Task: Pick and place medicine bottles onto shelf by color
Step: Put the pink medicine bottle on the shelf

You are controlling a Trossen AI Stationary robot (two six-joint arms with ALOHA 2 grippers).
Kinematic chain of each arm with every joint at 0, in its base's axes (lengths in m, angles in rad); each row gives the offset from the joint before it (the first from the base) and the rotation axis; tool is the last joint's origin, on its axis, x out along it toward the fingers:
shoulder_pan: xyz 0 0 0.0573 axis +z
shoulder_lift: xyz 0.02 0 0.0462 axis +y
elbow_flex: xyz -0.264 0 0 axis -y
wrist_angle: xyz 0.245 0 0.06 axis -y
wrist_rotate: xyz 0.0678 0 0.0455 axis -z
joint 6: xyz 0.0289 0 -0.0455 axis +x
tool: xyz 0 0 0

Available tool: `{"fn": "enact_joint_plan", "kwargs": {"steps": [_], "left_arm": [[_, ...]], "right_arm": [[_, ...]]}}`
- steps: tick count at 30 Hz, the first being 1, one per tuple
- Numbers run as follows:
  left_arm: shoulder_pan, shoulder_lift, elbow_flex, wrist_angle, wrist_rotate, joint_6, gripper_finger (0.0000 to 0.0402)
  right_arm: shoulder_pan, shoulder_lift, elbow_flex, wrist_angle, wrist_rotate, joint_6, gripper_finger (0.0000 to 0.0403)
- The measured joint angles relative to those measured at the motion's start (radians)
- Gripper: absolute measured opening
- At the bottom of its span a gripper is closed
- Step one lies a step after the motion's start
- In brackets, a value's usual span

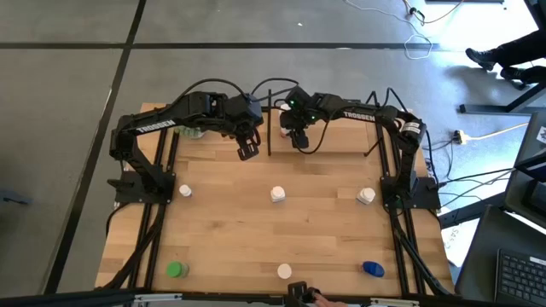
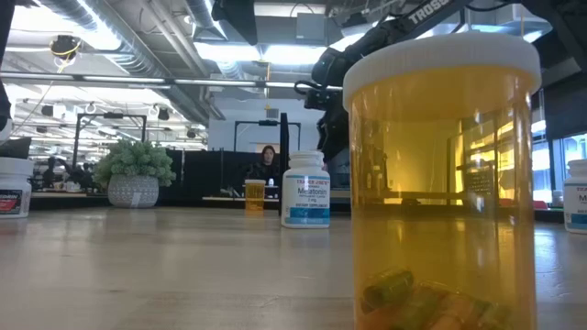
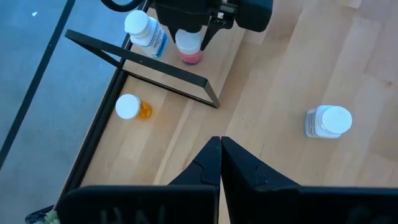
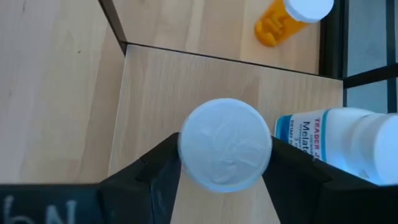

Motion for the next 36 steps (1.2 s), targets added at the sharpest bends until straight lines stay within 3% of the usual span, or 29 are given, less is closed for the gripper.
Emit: {"fn": "enact_joint_plan", "kwargs": {"steps": [36], "left_arm": [[0.0,0.0,0.0,-0.001,0.0,0.006,0.0]], "right_arm": [[0.0,0.0,0.047,-0.029,-0.001,0.004,0.0211]]}}
